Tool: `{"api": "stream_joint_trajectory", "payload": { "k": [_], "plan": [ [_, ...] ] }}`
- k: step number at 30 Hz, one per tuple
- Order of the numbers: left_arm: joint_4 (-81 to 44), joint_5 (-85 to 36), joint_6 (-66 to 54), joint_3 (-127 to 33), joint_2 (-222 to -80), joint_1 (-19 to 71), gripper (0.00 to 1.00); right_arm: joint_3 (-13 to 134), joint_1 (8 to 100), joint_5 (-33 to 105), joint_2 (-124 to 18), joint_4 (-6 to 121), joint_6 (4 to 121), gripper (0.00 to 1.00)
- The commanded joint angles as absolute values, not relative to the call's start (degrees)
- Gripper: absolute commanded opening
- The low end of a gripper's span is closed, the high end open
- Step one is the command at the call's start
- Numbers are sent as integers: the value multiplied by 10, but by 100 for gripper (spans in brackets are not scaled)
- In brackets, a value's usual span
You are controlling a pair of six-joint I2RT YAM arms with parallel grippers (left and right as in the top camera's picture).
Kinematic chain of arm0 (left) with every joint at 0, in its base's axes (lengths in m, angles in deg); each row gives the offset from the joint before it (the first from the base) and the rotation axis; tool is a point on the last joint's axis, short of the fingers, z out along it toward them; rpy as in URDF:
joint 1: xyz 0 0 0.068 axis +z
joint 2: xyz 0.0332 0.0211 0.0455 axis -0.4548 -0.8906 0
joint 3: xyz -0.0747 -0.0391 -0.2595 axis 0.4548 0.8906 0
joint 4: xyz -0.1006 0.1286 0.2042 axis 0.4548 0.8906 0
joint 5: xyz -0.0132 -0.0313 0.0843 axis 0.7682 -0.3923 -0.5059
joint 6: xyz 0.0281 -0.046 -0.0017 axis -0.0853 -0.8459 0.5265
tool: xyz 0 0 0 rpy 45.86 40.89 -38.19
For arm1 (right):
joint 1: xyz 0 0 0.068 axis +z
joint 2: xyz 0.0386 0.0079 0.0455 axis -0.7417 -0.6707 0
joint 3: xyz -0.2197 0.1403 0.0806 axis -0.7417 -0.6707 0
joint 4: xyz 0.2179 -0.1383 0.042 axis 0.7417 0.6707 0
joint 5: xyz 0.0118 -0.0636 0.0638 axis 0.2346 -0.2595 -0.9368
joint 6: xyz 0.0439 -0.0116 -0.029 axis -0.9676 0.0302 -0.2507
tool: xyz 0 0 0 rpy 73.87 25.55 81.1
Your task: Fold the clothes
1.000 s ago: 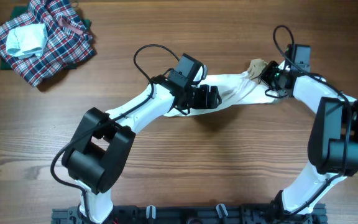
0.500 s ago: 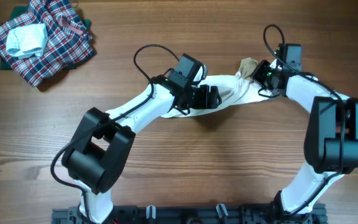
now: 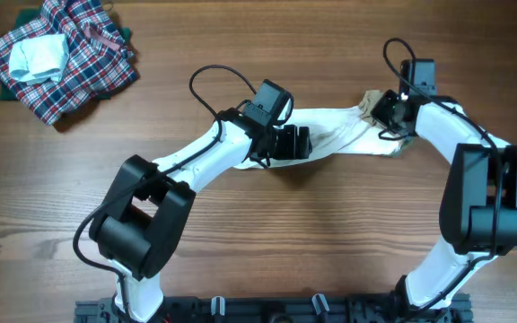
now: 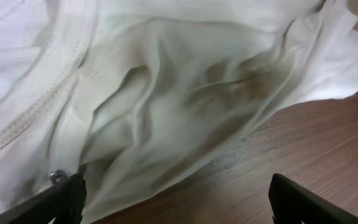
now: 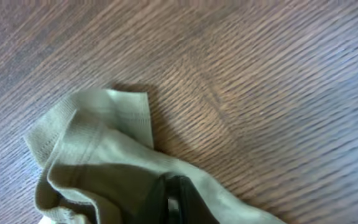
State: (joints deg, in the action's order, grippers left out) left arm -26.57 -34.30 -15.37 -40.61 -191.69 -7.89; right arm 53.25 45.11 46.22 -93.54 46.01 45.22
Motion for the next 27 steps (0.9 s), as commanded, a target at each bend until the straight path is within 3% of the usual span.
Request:
{"api": "stream_joint_trajectory", "payload": {
  "k": [1,12,27],
  "plan": [
    [-253,-394,-148,-403,-1926,-77,96,574,450,483,-923,480,482,10],
    [-247,-404,-120,-403,-1926,-77,98,583,450,425,-888,537,493,12],
    [-247,-403,-121,-403,-1926,-77,99,538,455,359,-932,478,477,11]
  ]
}}
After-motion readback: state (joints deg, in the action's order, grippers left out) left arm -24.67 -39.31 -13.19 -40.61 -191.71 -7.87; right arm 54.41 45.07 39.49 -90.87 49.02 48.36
